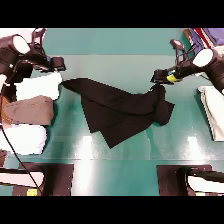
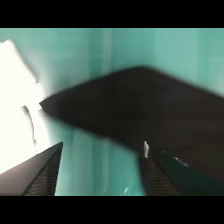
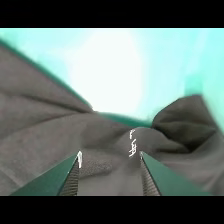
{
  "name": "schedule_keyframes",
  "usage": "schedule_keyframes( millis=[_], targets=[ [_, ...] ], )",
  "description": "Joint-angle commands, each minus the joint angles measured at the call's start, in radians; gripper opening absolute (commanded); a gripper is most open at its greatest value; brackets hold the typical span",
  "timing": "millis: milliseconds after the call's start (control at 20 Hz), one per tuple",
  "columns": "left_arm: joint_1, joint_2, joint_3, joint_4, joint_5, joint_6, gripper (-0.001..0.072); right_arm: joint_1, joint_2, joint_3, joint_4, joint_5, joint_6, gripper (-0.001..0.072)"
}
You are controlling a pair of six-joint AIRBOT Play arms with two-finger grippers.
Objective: Fold the shirts.
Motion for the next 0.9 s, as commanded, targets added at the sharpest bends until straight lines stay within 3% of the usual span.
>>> schedule_keyframes(
  millis=[0,150,450,600,850],
  targets=[
    [0.055,0.056,-0.014,0.003,-0.197,0.063,0.0602,-0.042,0.055,0.035,-0.018,0.05,-0.017,0.0432],
    [0.043,0.213,-0.257,-0.035,-0.154,0.064,0.0603,-0.121,0.189,-0.065,-0.014,0.05,-0.017,0.043],
    [-0.104,0.46,-0.878,-0.337,0.083,0.054,0.0602,-0.242,0.377,-0.272,0.06,-0.003,-0.018,0.0429],
    [-0.178,0.465,-1.015,-0.514,0.188,0.058,0.0602,-0.256,0.404,-0.305,0.085,-0.014,-0.026,0.0428],
    [-0.325,0.456,-1.052,-0.525,0.313,0.008,0.0602,-0.255,0.403,-0.305,0.107,-0.026,-0.033,0.0429]
  ],
)
